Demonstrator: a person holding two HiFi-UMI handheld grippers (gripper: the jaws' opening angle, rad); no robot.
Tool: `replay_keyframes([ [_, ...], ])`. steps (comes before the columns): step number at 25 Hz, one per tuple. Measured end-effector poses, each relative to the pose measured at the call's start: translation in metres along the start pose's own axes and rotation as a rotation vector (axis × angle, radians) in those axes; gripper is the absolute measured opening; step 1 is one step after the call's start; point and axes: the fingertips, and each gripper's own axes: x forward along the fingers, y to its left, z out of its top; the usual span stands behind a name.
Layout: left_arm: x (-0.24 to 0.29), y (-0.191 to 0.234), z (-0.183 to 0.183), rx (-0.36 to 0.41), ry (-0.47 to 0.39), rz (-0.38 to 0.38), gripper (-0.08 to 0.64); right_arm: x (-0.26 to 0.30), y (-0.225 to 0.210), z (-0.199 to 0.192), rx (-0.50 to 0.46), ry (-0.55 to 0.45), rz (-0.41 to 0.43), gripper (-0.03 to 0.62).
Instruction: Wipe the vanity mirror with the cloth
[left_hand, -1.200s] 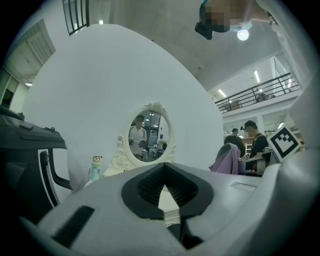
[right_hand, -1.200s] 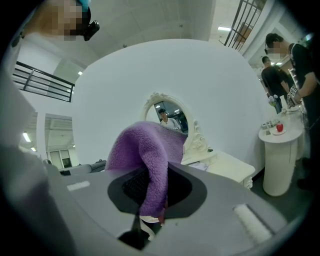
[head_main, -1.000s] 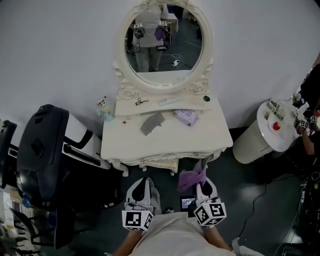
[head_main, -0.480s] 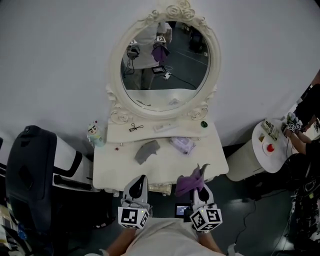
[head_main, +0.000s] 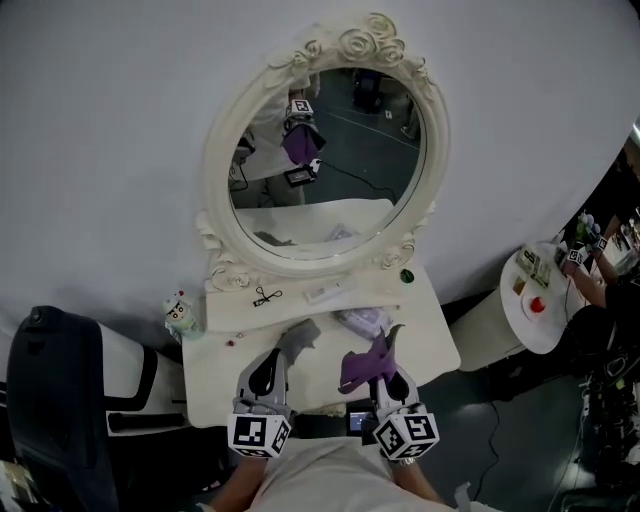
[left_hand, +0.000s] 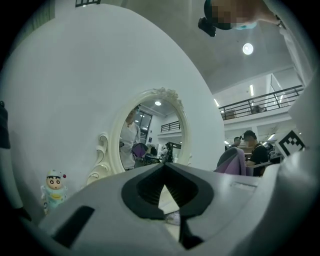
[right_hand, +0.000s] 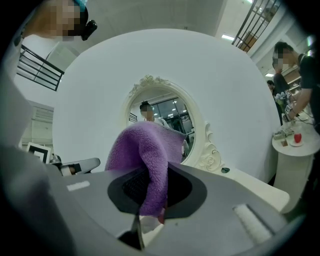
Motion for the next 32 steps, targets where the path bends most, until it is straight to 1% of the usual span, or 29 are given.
replay_keyframes([
  [3, 0.016, 0.009, 0.001, 0.021, 0.011, 0.015, 0.0, 0.018, -0.008, 0.001, 0.012, 0.027, -0.008, 0.06],
  [6, 0.033, 0.015, 0.009, 0.05, -0.005, 0.034, 0.001, 0.037, -0.015, 0.006, 0.015, 0.044, 0.007, 0.06],
  [9, 0.051, 0.018, 0.026, 0.09, -0.049, 0.081, 0.0, 0.061, -0.025, 0.016, 0.009, 0.059, 0.047, 0.06],
  [12, 0.07, 0.017, 0.046, 0.083, -0.082, 0.118, 0.0, 0.092, -0.033, 0.035, 0.008, 0.076, 0.113, 0.06],
  [15, 0.091, 0.013, 0.069, 0.085, -0.102, 0.136, 0.0, 0.129, -0.031, 0.071, -0.01, 0.064, 0.205, 0.058],
  [19, 0.12, 0.006, 0.095, 0.127, -0.096, 0.141, 0.0, 0.17, -0.015, 0.132, -0.049, 0.008, 0.318, 0.058],
  [21, 0.131, 0.005, 0.109, 0.122, -0.1, 0.136, 0.002, 0.186, -0.006, 0.159, -0.051, -0.007, 0.362, 0.058],
  [26, 0.149, 0.008, 0.155, 0.145, -0.123, 0.135, 0.002, 0.209, 0.021, 0.222, -0.112, -0.056, 0.451, 0.058],
  [29, 0.156, 0.012, 0.186, 0.133, -0.134, 0.123, 0.002, 0.214, 0.038, 0.253, -0.146, -0.082, 0.488, 0.058],
  [32, 0.163, 0.017, 0.216, 0.128, -0.133, 0.104, 0.002, 0.219, 0.057, 0.281, -0.159, -0.093, 0.525, 0.058],
])
